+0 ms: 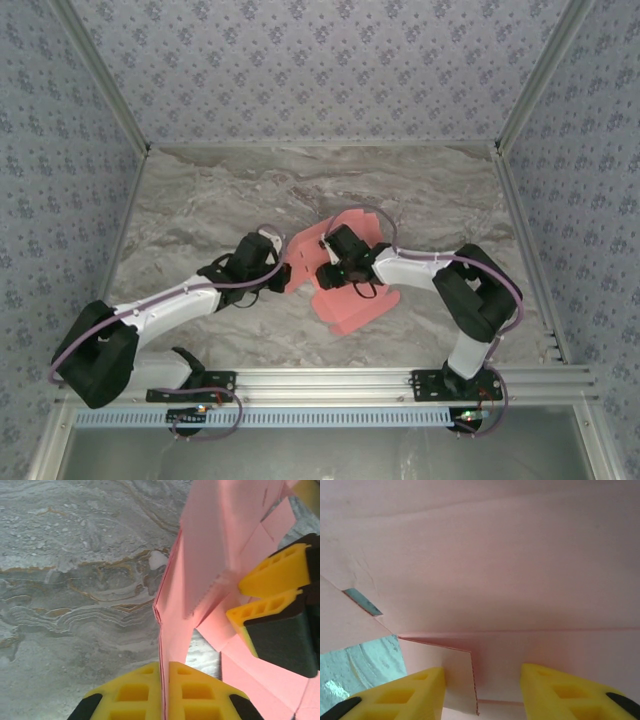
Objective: Fold the paper box
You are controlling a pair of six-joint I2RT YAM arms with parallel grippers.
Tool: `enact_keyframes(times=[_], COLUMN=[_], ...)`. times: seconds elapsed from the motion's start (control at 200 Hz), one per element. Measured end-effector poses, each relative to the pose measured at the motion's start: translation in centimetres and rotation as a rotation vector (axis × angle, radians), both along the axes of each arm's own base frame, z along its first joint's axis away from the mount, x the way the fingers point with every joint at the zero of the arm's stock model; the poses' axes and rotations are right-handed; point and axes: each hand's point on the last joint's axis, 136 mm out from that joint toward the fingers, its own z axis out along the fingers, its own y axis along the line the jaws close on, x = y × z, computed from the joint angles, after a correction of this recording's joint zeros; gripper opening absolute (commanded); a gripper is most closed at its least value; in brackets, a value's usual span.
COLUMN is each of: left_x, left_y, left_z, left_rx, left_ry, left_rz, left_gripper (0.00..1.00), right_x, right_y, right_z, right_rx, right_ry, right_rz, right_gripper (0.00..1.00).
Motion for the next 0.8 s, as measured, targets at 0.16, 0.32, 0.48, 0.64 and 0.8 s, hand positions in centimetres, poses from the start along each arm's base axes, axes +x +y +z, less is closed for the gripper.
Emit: enact_keyframes(times=[0.16,0.32,0.48,0.64,0.8], left_x=[0.1,0.2,-0.1,-0.6,-0.6], left_y=[0.2,0.2,0.8,1.3,1.5], left_z=[0.0,0.1,-0.8,-1.4,-1.4], left_rx=[0.004,0.01,0.036,0.054,0.061], left_ry=[-0.017,-0.039,-0.039,-0.028,-0.035], left_rz=[0.01,0.014,0.028,0.03,0.036], left_gripper=[0.0,0.0,0.0,0.0,0.0], right_x=[0.2,0.7,0.3,0.0,0.0], right_y=[-0.2,-1.1,-2.3,-2.6,-2.0], right_z=[0.0,0.2,-0.1,-0.7,-0.5], right_rx=[-0.024,-0.087,-0.189,-0.249,-0.253], right_ry=[-0.028,-0.08,-0.116,-0.117,-0.125], right_rz=[-0.037,-0.098,-0.115,-0.109,-0.108], right_gripper=[0.51,0.49,0.44,0.44,0.45])
